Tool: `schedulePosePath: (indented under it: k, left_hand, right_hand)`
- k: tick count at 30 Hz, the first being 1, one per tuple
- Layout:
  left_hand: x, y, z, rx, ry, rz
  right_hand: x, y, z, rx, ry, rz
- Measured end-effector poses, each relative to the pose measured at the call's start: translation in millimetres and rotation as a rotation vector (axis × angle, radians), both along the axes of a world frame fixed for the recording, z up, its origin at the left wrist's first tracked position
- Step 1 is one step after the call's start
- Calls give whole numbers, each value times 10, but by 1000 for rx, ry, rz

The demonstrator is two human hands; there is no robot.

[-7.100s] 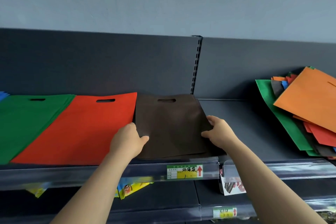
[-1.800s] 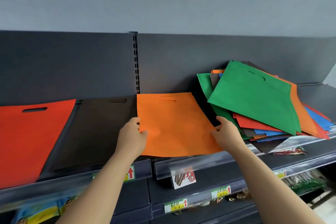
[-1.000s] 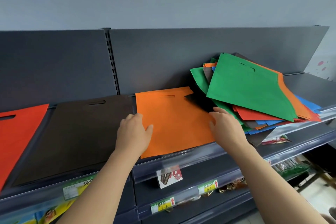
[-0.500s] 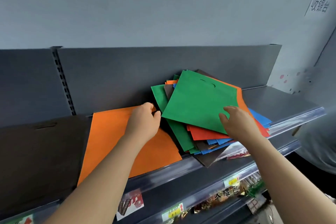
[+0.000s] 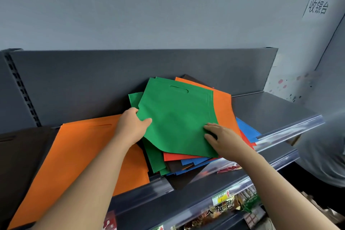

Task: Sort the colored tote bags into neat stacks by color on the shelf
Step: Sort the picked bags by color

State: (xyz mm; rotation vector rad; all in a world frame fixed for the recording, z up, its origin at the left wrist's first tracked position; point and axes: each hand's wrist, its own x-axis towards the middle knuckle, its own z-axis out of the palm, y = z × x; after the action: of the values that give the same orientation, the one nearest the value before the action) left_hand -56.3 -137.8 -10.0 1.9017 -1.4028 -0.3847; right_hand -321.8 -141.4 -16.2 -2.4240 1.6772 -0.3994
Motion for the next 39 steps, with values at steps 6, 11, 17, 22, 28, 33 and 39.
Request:
schedulePosePath:
  k: [6,11,17,22,28,33,39]
  left_hand:
    - [-3,85,-10,49,26,-10]
    - [-2,105,-12,163,23,-120]
    - [-81,152,-62,-52,157,-32]
    - [-101,415,-38,-262,379,-64]
    - [115,759,8,-333,392,-4]
    - [448,1156,-41,-333,275,141]
    - [1045,1820,-90,-311,246,318]
  right_hand:
    - [-148,-200,-57,-19,-36,-186]
    - [-112,-227,-50,-8,-32,-164]
    - [-90,-211,23,39,-137,-144]
    - [44,-221,67,66,-290,-144]
    - [382,-112,150,14,-591,-125]
    - [832,96,154,-46,-620,25]
    - [1572,489,142,-130,-574,176]
